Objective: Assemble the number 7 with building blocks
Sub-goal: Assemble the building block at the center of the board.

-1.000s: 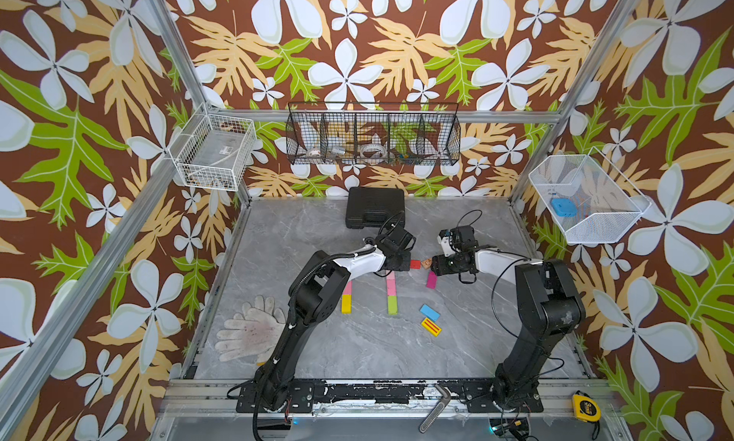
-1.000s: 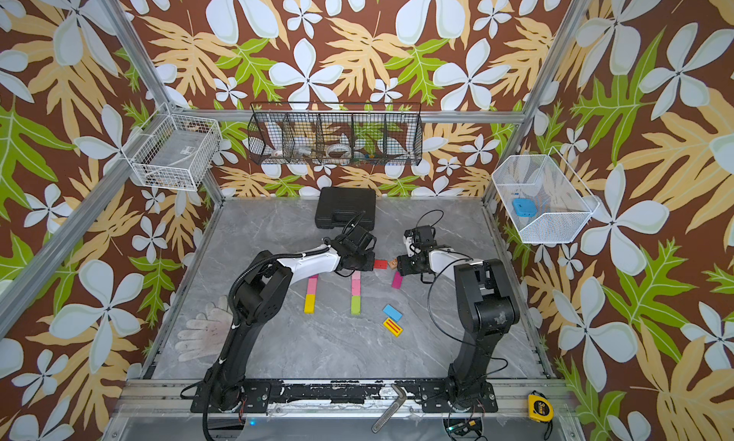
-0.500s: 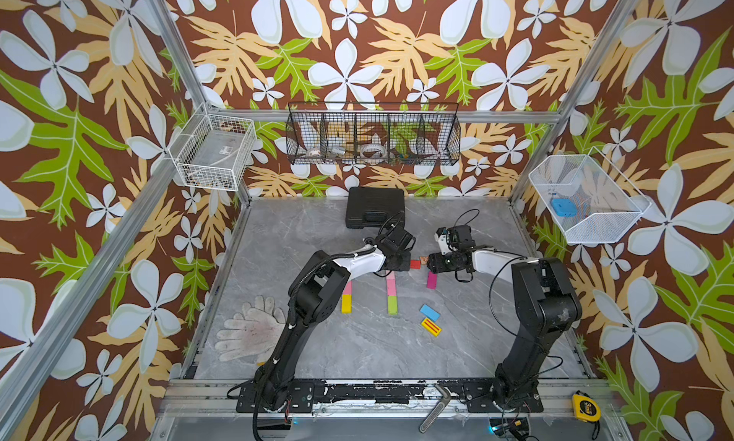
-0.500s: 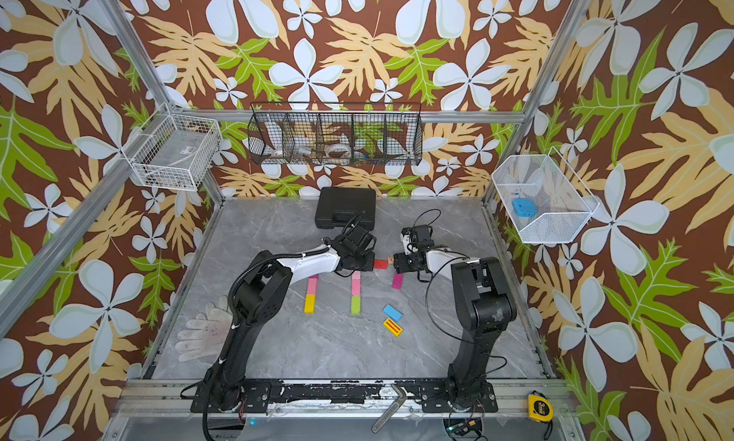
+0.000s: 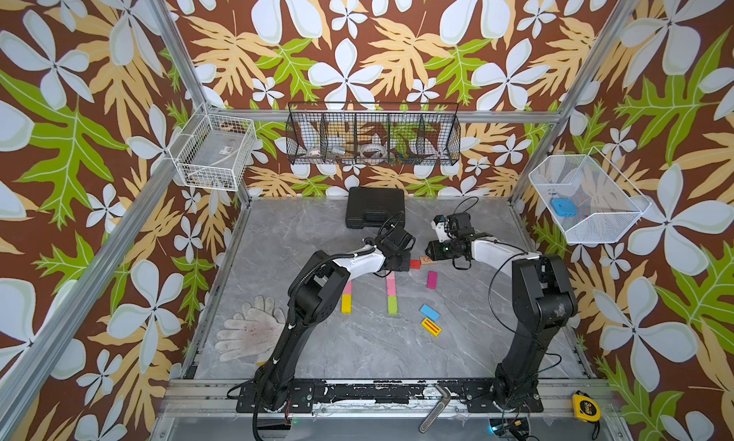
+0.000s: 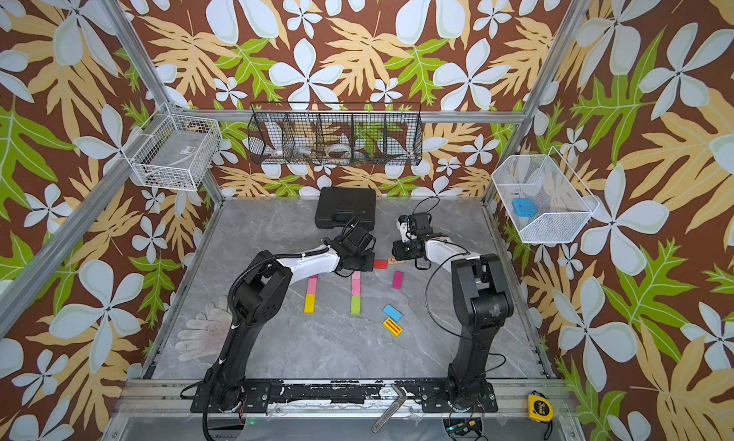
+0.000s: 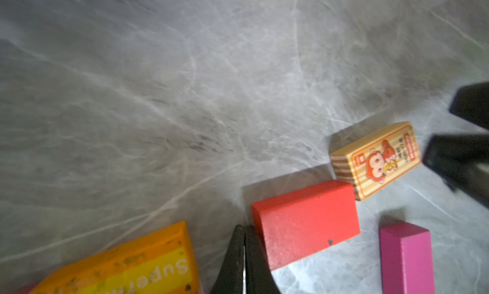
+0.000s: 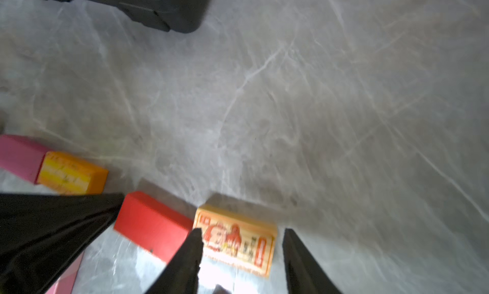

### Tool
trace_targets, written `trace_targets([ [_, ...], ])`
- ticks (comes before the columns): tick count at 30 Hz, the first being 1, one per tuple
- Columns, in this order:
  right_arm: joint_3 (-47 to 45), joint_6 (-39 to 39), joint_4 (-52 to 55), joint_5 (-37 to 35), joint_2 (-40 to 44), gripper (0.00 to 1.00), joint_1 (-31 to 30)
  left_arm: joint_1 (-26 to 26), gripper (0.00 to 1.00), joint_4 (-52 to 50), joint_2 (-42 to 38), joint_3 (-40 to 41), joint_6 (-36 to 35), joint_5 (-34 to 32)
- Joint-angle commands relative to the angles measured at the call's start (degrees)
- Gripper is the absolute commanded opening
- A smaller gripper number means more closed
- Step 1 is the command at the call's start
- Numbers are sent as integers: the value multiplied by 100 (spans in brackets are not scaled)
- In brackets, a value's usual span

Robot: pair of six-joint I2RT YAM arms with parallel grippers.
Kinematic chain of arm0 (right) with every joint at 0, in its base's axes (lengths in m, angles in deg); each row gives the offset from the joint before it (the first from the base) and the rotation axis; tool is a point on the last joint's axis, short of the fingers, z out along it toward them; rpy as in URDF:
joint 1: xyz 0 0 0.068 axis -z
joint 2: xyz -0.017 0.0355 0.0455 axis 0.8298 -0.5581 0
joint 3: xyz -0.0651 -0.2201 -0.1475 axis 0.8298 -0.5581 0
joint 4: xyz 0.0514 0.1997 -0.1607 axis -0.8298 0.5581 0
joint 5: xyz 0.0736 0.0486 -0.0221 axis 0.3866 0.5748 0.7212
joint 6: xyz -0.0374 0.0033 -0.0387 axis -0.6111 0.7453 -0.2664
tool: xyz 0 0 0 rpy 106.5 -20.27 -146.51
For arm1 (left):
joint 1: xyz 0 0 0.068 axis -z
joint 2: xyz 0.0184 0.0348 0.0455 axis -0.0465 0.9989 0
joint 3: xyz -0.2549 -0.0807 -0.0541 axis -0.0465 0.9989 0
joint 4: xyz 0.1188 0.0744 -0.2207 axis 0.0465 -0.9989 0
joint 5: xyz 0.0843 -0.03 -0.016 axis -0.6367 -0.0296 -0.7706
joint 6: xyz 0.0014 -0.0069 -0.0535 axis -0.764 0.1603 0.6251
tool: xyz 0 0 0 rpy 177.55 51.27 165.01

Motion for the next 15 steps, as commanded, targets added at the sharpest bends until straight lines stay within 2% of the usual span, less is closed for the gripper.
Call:
trace_targets([
  [1,304,-43,256,-51,-274,41,1,-25,8,-46,-56,41,-41,-50],
  [8,724,-77,403,8,-802,40,-2,-43,8,-29,-64,43,-59,-24],
  [15,508,-95,366,81,-715,37,-7,-52,8,-10,-56,47,-41,-1],
])
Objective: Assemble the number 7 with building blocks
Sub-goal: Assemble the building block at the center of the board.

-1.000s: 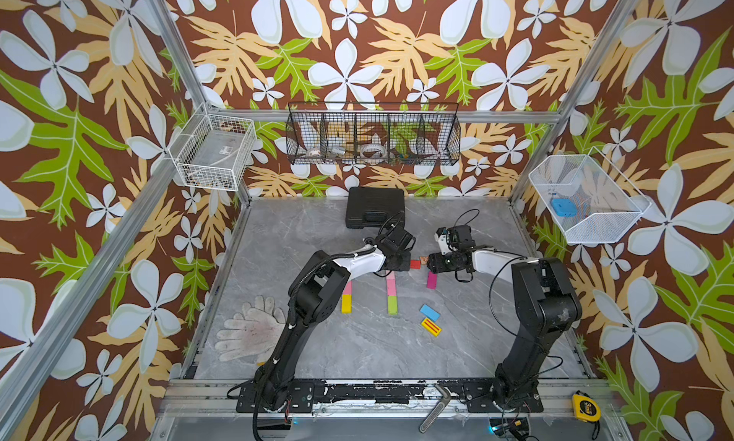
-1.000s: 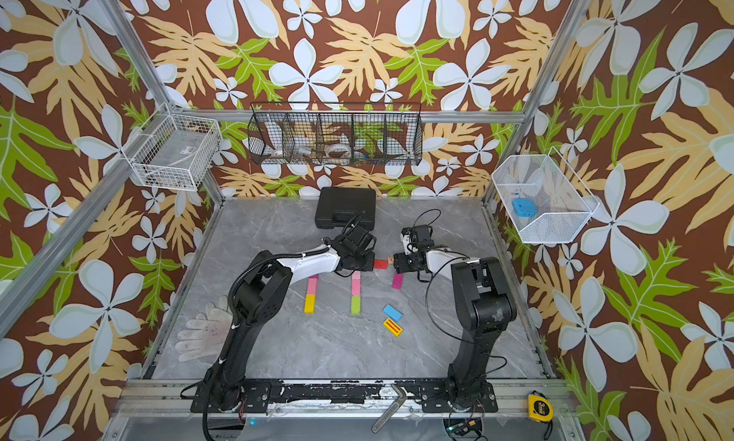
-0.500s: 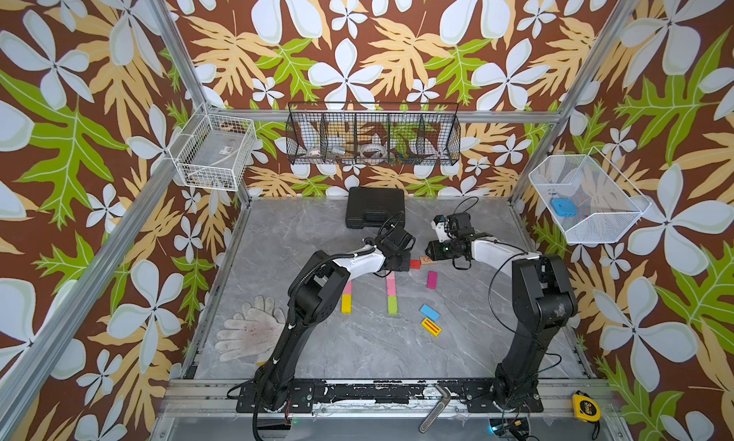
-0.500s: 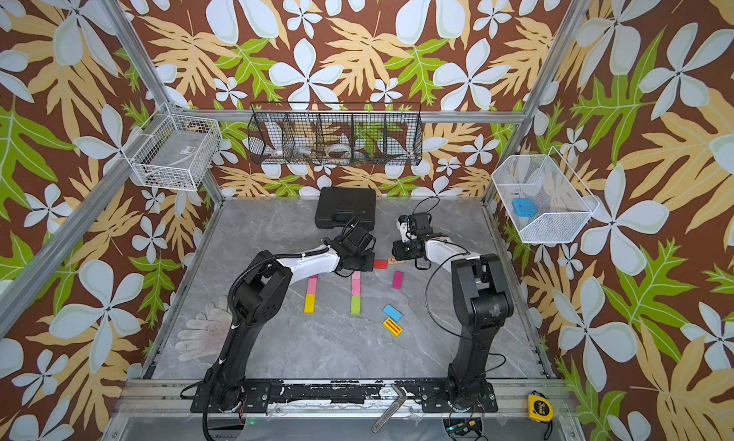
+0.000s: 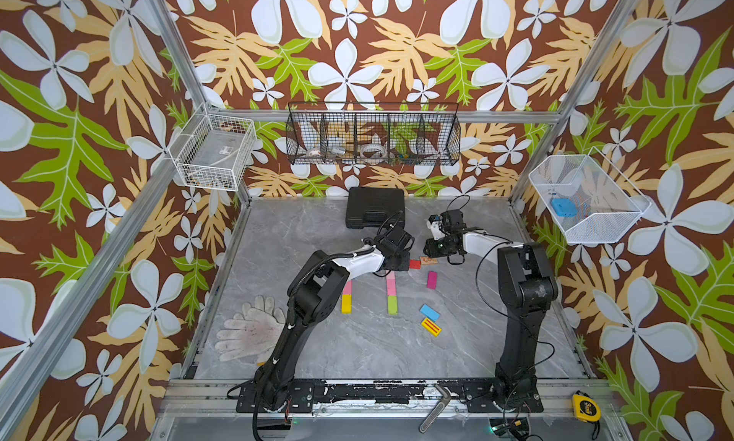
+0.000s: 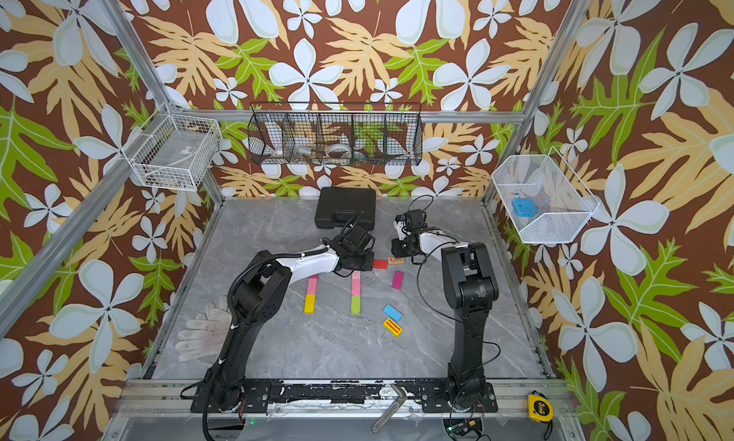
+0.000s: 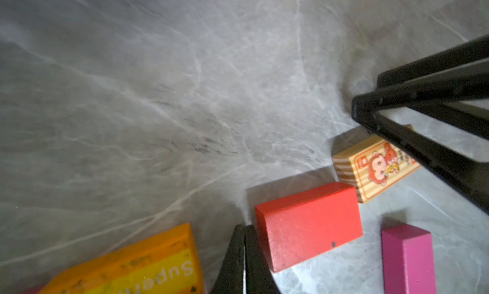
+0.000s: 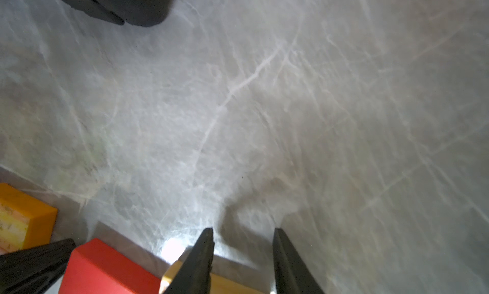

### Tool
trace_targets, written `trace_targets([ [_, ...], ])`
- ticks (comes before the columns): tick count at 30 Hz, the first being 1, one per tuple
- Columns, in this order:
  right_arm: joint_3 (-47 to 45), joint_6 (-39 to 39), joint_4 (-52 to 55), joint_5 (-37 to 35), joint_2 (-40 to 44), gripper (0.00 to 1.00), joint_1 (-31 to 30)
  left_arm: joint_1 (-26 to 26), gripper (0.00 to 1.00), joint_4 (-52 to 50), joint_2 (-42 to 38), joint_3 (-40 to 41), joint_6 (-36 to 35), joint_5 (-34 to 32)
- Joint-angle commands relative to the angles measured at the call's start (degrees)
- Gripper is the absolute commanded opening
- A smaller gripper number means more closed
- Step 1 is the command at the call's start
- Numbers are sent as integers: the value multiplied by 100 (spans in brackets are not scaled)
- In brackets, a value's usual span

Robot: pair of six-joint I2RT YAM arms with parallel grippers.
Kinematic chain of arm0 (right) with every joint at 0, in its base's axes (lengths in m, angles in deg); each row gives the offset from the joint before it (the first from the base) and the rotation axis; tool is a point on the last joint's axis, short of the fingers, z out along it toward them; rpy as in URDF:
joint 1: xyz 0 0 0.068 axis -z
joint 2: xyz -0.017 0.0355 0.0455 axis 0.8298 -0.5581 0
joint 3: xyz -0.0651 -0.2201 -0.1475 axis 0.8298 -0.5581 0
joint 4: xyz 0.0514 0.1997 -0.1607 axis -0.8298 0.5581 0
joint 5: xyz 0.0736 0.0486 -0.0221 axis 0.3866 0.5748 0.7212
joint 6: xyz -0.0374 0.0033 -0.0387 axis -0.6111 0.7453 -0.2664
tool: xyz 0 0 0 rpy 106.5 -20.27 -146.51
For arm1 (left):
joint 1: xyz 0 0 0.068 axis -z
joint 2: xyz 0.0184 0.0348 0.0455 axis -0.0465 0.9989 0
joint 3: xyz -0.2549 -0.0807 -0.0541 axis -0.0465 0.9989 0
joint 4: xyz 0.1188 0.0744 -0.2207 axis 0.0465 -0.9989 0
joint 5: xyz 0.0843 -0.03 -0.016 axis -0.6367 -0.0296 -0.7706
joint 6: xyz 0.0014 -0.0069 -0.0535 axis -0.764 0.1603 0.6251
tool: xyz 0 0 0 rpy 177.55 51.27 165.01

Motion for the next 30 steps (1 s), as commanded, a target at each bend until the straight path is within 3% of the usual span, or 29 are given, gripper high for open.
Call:
trace_targets([
  [1,-125,-12,167,63,74,36,-13,-8,8,-64,-45,22,-41,-5],
  [13,-282,-94,155,98,217,32,-13,-9,8,-48,-72,66,-25,8],
  [30,-544,161,-142,59,694,35,139,-35,8,-33,-10,43,-41,29],
])
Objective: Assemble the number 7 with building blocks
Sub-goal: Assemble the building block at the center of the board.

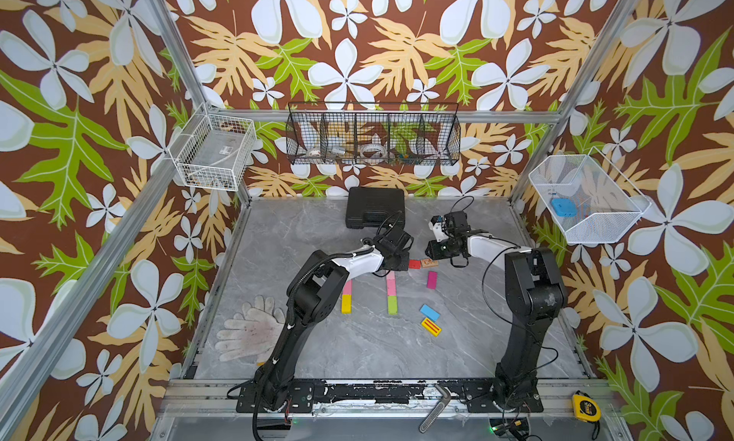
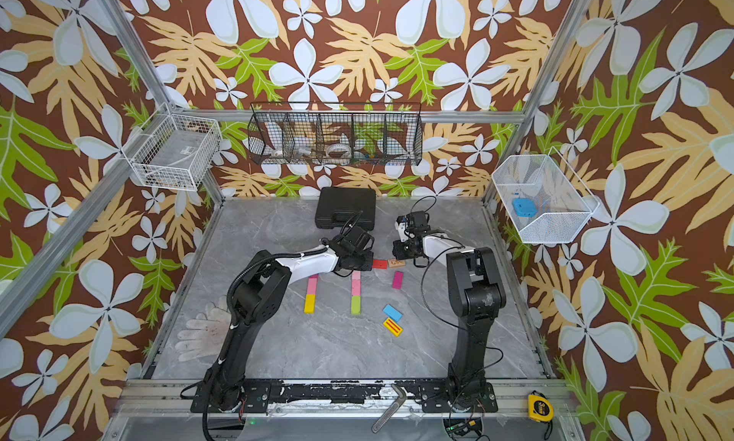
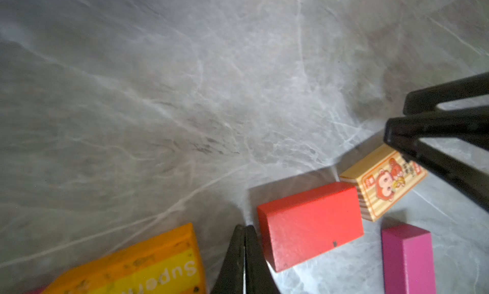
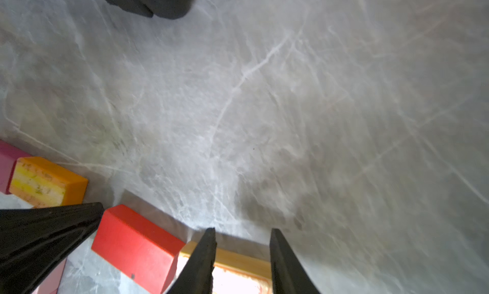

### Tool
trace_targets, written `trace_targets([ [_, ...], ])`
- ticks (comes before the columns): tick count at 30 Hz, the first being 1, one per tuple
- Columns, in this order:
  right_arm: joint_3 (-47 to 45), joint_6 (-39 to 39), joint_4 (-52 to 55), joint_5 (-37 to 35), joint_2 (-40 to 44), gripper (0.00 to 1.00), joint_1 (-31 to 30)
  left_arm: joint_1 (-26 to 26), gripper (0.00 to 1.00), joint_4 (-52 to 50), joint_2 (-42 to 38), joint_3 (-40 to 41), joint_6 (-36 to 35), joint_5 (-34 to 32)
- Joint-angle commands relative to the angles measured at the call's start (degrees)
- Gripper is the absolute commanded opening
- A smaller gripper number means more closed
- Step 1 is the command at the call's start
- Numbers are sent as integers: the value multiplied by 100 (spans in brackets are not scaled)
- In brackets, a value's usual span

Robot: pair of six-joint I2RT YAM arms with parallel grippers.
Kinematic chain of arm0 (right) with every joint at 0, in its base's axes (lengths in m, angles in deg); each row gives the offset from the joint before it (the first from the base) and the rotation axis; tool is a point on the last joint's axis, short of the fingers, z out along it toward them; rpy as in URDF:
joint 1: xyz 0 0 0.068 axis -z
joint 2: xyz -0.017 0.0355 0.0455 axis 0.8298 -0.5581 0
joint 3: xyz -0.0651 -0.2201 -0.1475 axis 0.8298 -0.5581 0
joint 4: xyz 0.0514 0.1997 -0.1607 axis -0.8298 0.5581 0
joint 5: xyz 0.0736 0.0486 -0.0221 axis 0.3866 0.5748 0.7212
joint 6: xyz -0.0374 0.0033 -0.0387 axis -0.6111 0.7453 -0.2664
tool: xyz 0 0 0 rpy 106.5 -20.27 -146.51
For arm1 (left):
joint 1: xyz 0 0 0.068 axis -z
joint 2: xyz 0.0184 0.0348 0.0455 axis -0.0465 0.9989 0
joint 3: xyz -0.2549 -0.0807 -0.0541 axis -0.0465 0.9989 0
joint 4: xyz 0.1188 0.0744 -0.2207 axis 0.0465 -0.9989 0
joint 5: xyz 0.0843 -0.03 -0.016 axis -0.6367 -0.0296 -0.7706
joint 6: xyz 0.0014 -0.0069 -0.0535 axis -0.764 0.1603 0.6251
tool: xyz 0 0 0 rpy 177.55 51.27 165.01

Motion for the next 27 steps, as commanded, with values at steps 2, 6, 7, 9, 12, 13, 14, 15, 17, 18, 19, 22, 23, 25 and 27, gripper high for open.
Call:
trace_targets([
  [2,-146,165,-67,-115,175,35,140,-25,8,-95,10,-39,-46,9],
  [6,-309,158,-14,-311,273,36,236,-26,8,-125,36,-114,-76,73],
  [7,-359,142,-3,-405,297,36,243,-26,8,-162,55,-138,-85,78],
  [9,-445,145,22,-497,336,36,243,-28,8,-201,64,-172,-107,122],
  [12,-580,143,1,-575,363,36,246,-17,8,-232,75,-183,-134,184],
  [13,-616,140,-17,-589,375,36,250,-17,8,-232,73,-186,-135,202],
  [14,-642,149,-13,-589,381,36,249,-17,8,-257,76,-194,-131,210],
  [15,-660,149,-22,-602,381,36,246,-17,8,-254,76,-188,-138,214],
  [17,-687,149,-32,-609,366,36,245,-17,8,-267,67,-183,-138,229],
  [18,-687,144,-36,-606,360,36,242,-15,8,-268,67,-178,-133,240],
  [19,-687,127,-30,-601,363,36,248,-17,8,-277,60,-161,-130,238],
  [22,-671,108,-5,-570,350,36,250,-17,8,-273,50,-144,-130,238],
  [23,-681,94,0,-558,355,36,243,-17,8,-275,45,-140,-122,238],
  [25,-696,79,-12,-545,363,36,244,-23,8,-269,48,-136,-120,251],
  [27,-700,52,11,-490,354,36,250,-21,8,-266,46,-140,-120,247],
])
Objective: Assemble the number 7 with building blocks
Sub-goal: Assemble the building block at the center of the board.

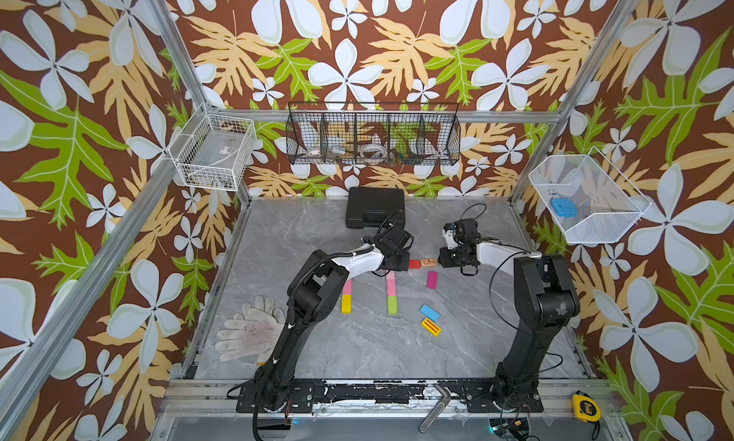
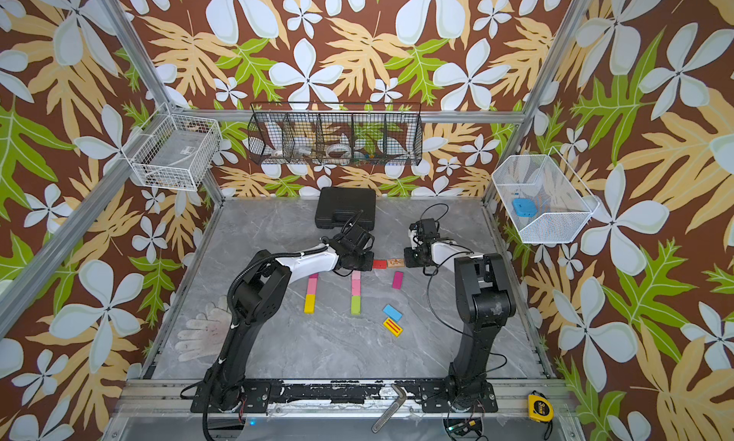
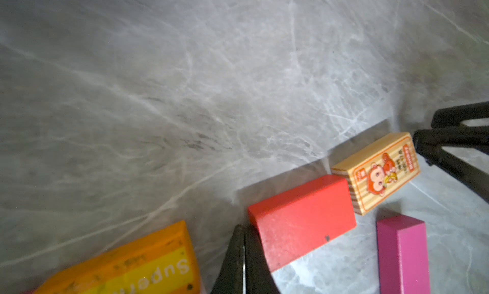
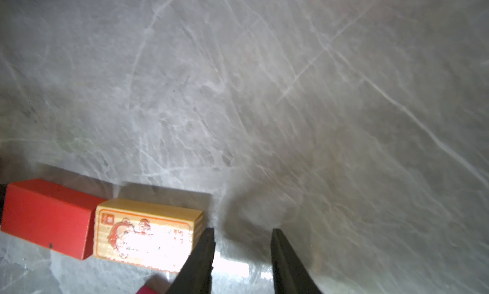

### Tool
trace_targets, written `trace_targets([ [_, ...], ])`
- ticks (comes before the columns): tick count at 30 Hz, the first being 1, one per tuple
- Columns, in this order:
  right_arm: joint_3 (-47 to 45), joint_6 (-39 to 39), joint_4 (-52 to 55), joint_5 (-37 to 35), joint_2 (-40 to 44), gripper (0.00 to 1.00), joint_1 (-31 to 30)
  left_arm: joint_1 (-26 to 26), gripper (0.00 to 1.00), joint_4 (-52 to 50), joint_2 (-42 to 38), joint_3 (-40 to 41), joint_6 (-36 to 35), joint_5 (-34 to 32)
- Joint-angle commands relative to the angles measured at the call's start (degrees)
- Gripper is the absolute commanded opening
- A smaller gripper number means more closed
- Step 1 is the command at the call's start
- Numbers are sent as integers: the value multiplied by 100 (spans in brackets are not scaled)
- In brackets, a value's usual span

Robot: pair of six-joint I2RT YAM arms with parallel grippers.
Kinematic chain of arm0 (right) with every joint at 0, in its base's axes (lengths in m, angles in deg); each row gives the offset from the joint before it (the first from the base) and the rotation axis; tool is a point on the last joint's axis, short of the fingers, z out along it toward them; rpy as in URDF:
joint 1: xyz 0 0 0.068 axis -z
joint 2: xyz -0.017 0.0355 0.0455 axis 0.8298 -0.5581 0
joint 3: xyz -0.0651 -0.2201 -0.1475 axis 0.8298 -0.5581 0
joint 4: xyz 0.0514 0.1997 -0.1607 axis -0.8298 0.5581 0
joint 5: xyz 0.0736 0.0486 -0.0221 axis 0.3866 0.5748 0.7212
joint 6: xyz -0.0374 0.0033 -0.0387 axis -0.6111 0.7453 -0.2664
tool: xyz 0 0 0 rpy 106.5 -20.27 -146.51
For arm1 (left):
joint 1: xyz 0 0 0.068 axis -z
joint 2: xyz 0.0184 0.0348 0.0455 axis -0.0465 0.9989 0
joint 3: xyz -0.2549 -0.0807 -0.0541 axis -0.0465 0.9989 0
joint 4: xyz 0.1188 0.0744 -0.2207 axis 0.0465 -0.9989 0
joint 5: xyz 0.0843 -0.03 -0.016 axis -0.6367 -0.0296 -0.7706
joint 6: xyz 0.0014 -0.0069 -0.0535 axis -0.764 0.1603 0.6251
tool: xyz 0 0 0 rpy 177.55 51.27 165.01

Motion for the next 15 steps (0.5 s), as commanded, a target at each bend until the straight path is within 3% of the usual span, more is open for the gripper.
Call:
trace_targets([
  [1,-16,-51,23,66,3,36,-4,-6,8,-68,7,16,-18,41],
  [15,-143,-44,-37,251,108,37,-2,7,8,-29,-1,27,8,58],
])
